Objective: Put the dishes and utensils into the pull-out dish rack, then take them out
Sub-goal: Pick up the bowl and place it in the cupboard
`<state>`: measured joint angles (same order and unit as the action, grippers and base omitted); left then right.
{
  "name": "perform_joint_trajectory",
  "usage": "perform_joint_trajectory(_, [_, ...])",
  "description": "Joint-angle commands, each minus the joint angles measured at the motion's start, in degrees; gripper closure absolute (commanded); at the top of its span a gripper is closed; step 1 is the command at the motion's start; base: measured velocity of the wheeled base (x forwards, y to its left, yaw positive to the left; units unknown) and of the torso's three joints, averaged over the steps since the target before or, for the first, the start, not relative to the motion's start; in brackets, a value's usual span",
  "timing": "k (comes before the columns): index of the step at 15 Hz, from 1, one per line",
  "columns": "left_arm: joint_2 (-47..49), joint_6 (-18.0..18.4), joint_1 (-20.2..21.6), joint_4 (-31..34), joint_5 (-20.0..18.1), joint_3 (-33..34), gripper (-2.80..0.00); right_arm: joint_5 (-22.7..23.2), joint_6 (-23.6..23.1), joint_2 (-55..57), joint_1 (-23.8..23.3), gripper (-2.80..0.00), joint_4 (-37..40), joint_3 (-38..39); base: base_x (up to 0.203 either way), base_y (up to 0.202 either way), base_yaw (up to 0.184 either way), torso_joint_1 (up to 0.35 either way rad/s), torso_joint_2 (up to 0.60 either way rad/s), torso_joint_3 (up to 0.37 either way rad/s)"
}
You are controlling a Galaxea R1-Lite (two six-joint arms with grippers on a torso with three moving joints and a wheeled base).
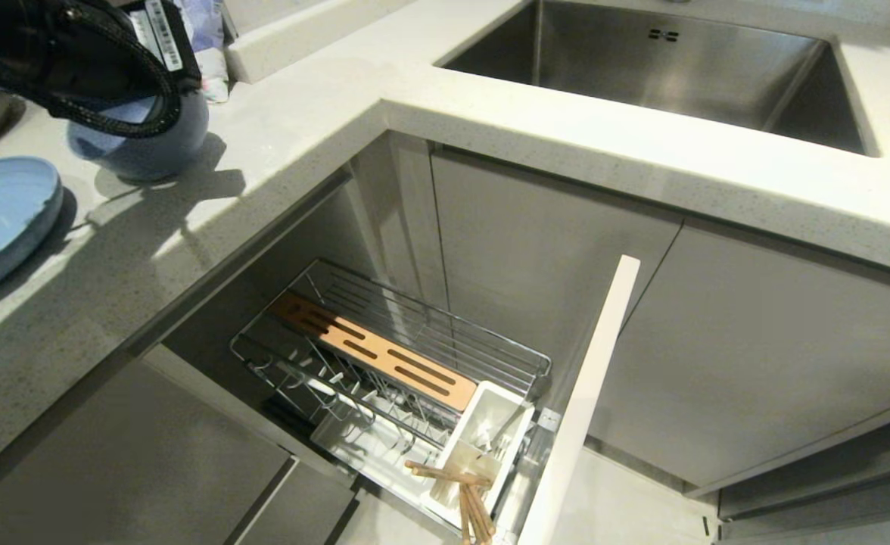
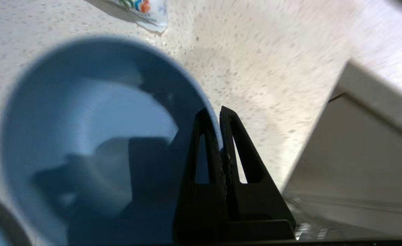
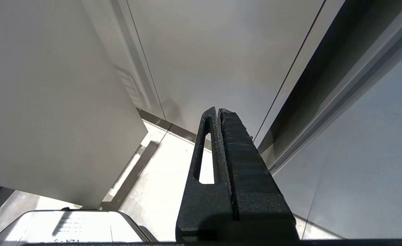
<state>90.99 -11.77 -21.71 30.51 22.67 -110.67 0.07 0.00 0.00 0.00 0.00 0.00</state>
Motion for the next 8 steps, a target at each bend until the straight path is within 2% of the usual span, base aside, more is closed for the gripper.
perform_joint_trajectory(1, [-3.8, -1.25, -0.75, -0.29, 0.19, -0.06, 0.0, 0.01, 0.0, 0.0, 0.0, 0.0, 0.0, 0.0, 0.0, 0.0, 0.0, 0.0, 0.0, 0.0])
perform_joint_trajectory(4, [-8.09, -2.04, -1.23, -0.07, 0.27, 0.93, 0.0, 0.01, 0.0, 0.0, 0.0, 0.0, 0.0, 0.0, 0.0, 0.0, 0.0, 0.0, 0.0, 0.0])
perform_joint_trajectory(6, [-10.28, -7.36, -3.49, -0.25, 0.28, 1.59, 0.0, 0.01, 0.0, 0.0, 0.0, 0.0, 0.0, 0.0, 0.0, 0.0, 0.0, 0.0, 0.0, 0.0])
perform_joint_trajectory(8, [-11.63, -11.51, -8.92, -0.42, -0.07, 1.98, 0.0, 0.01, 0.0, 0.0, 0.0, 0.0, 0.0, 0.0, 0.0, 0.0, 0.0, 0.0, 0.0, 0.0])
